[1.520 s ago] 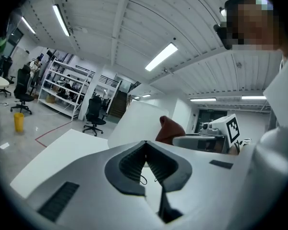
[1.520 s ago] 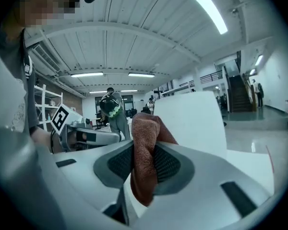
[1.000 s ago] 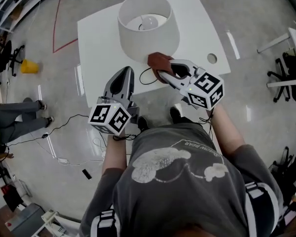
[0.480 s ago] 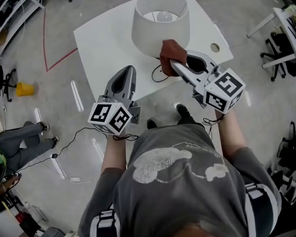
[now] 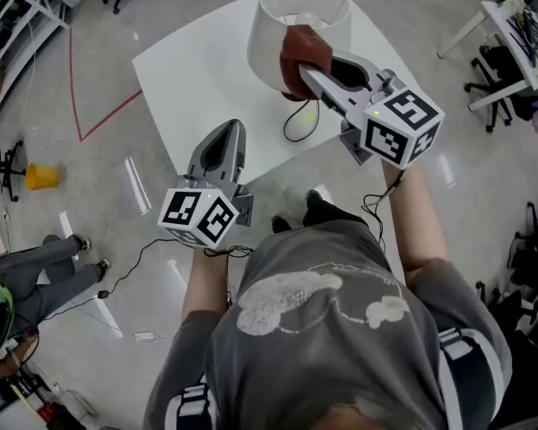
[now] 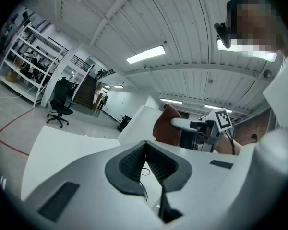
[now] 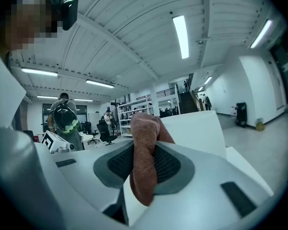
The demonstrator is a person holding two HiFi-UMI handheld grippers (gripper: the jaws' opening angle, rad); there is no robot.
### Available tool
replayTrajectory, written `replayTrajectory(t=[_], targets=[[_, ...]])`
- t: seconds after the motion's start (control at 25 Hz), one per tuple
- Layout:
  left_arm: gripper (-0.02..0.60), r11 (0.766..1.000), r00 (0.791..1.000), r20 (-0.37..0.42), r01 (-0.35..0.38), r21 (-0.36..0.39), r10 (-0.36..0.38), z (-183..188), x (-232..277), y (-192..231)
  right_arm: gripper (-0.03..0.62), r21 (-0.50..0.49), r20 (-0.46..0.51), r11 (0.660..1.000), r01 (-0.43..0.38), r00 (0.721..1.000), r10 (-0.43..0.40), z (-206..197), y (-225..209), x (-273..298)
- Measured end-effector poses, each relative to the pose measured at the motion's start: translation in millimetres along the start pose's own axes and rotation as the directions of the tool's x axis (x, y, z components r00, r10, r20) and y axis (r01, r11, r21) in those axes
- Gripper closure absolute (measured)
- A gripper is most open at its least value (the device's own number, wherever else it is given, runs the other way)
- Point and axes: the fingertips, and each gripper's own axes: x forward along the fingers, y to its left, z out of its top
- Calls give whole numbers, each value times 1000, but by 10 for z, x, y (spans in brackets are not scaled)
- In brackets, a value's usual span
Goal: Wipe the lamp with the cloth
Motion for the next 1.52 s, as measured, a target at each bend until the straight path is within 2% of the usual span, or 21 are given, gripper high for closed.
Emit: replayTrajectory(t=[0.4, 0.68, 0.84, 1.0, 1.16, 1.24, 1.36, 1.52], targets=[[574, 998, 996, -50, -68, 12, 69, -21, 104, 101, 497, 73, -123, 992, -108, 986, 116, -685, 161, 233], [574, 990, 985, -101, -140, 20, 141, -142, 253, 154, 497, 168, -194, 968, -188, 956, 219, -1163, 267, 335], [574, 989, 985, -92, -143, 37, 146, -149, 376, 193, 497, 192, -240, 959, -210, 937, 253, -1367, 316, 387], [574, 992, 989, -83, -120, 39, 123, -10, 286, 430, 497, 199, -239, 960, -199, 940, 244, -1340, 519, 547], [574, 997, 994, -73, -81, 14, 82, 173, 214, 855, 497, 167, -216, 973, -160, 957, 195, -1120, 688, 741], [574, 999, 996, -83, -39, 5, 39, 203, 267, 946, 497, 154, -169, 981, -121, 975, 147, -943, 667, 724], [574, 999, 993, -102, 52, 6, -51, 259, 404, 971, 497, 150, -62, 988, -29, 997, 38, -551, 559, 616], [574, 988, 982, -108, 153, -11, -153, 394, 424, 1141, 497, 82, 49, 989, 120, 991, -124, -12, 519, 642]])
